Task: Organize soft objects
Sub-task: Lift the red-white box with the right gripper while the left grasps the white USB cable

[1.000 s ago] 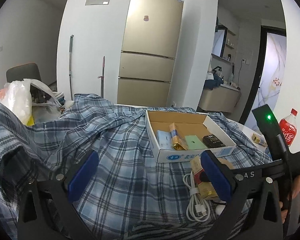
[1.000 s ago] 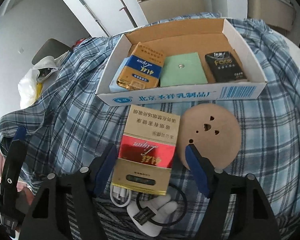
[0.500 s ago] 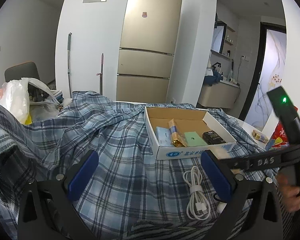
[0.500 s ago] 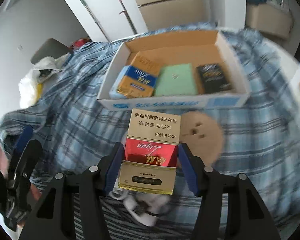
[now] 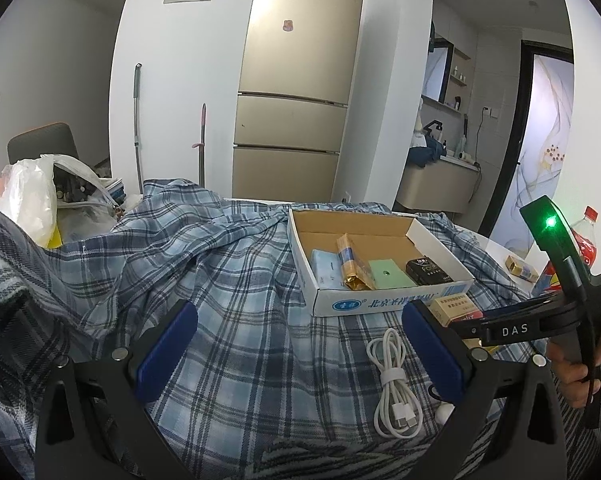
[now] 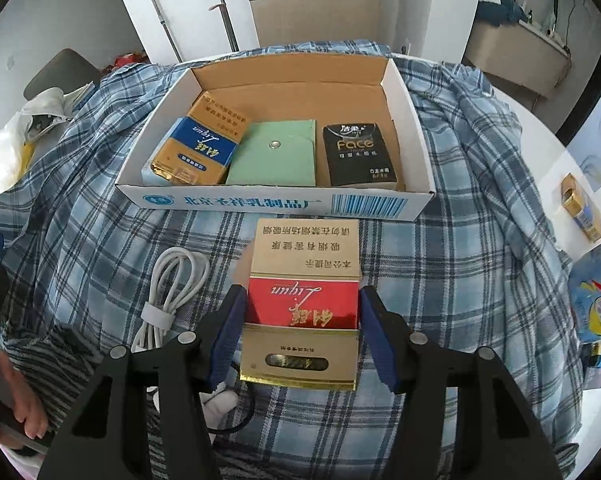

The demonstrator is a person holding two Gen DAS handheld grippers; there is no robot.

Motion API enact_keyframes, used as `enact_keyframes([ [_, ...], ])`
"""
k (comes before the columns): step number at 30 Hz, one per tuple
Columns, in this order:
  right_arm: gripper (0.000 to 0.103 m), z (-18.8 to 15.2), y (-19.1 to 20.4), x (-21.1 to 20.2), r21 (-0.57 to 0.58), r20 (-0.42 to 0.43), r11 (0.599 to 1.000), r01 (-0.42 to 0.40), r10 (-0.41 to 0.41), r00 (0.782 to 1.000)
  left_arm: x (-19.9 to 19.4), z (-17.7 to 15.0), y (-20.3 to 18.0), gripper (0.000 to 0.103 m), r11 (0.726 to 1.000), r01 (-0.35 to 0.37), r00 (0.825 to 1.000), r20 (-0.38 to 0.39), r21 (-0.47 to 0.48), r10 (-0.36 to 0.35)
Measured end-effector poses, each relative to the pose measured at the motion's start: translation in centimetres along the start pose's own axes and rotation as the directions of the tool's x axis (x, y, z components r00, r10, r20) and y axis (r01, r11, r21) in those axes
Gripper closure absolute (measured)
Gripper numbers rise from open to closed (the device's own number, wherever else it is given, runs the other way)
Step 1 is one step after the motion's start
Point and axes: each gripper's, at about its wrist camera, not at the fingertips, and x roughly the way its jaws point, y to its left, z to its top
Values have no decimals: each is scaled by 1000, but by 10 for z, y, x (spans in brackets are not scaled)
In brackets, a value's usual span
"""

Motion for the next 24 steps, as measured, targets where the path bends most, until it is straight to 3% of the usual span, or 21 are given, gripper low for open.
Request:
enact_keyframes([
  [8,47,-8,9,4,-35,35,999,41,-40,999,3,-1,-1,0,1000,4,1000,-15,6,-4],
  [10,48,-12,7,-5,-26,103,997,66,-63,993,5,-2,-2,0,1000,9,1000,-24,9,-9],
  [14,48,-21,8,-37,-67,303,986,154,-127,945,8,-1,-5,0,999,36,998,-51,29,-34],
  [18,48,-24,-5,-52,-76,340,991,108,-76,937,12,2,-17,17,997,-33,993,-108,66,40],
  [19,48,-26,-8,-55,-83,355,991,108,-72,932,14,3,-20,19,998,-8,991,-133,63,17],
  [22,48,-35,-14,-60,-108,443,986,129,-69,894,23,5,-27,27,998,46,974,-225,41,-35],
  [24,47,-41,-15,-59,-99,496,985,138,-71,866,30,6,-34,42,997,62,960,-274,37,-50],
])
